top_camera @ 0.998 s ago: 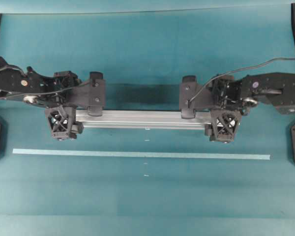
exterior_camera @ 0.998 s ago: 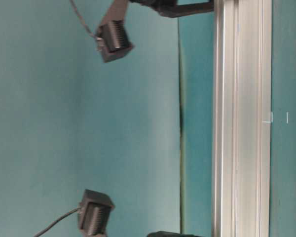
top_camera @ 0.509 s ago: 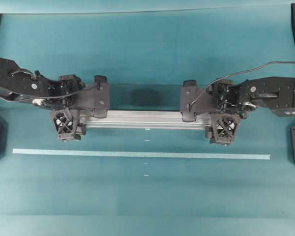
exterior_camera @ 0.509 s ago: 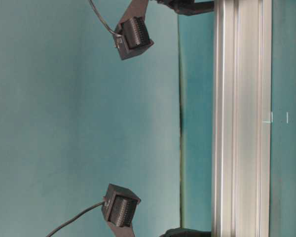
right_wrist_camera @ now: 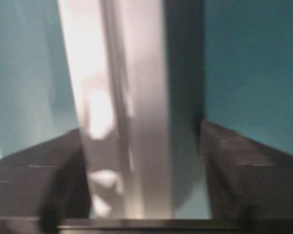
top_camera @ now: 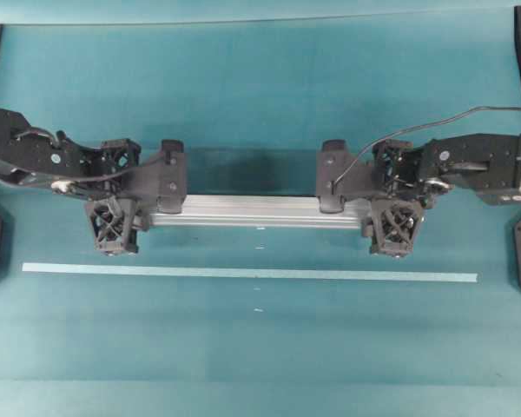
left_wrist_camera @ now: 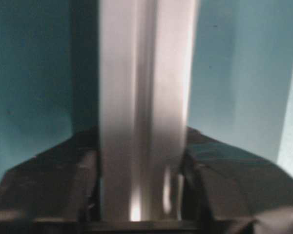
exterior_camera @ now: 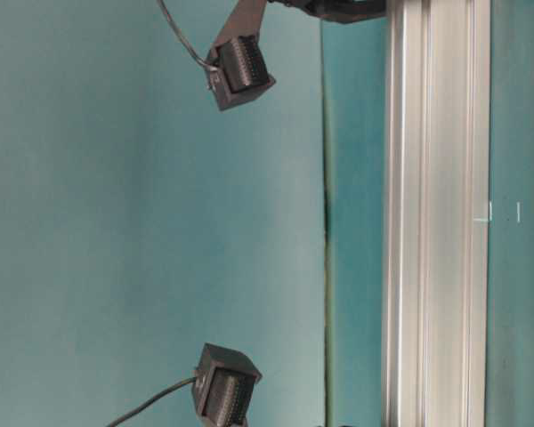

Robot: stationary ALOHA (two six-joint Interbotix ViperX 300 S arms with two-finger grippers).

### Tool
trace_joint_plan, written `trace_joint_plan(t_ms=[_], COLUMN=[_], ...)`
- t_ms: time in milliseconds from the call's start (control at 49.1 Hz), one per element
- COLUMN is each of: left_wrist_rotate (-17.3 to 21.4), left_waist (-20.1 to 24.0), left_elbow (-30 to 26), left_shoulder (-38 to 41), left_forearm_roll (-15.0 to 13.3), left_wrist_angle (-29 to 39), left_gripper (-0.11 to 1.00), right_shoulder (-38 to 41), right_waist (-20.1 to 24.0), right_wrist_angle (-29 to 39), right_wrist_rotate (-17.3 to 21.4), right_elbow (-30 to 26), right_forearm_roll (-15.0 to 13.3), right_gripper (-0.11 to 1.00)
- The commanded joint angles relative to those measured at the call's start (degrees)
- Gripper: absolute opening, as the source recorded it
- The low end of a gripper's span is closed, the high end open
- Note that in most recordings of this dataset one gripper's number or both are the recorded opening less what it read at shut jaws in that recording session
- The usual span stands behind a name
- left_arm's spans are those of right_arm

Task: Lift the metal rail with both hands and move it towards you.
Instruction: 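Lift the silver rail with both grippers and raise it upward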

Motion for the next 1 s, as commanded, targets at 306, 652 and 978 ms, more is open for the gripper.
trace_joint_plan(t_ms=[306, 652, 978], left_wrist_rotate=[-0.9, -1.4, -3.2], left_waist=[0.4, 0.4, -0.2], left_elbow=[-0.4, -2.9, -8.5], left_shoulder=[-0.5, -2.9, -10.1], left_forearm_roll=[0.2, 0.1, 0.1], left_wrist_angle=[-0.8, 4.5, 17.1], left_gripper=[0.32, 0.32, 0.32], right_shoulder=[1.6, -0.4, -6.0], right_waist=[-0.4, -0.4, -0.5], right_wrist_angle=[0.5, 6.9, 18.5], right_wrist_rotate=[-0.1, -0.1, 0.0], right_elbow=[-1.9, -3.4, -9.4], right_forearm_roll=[0.5, 3.3, 6.4], right_gripper=[0.44, 0.44, 0.44])
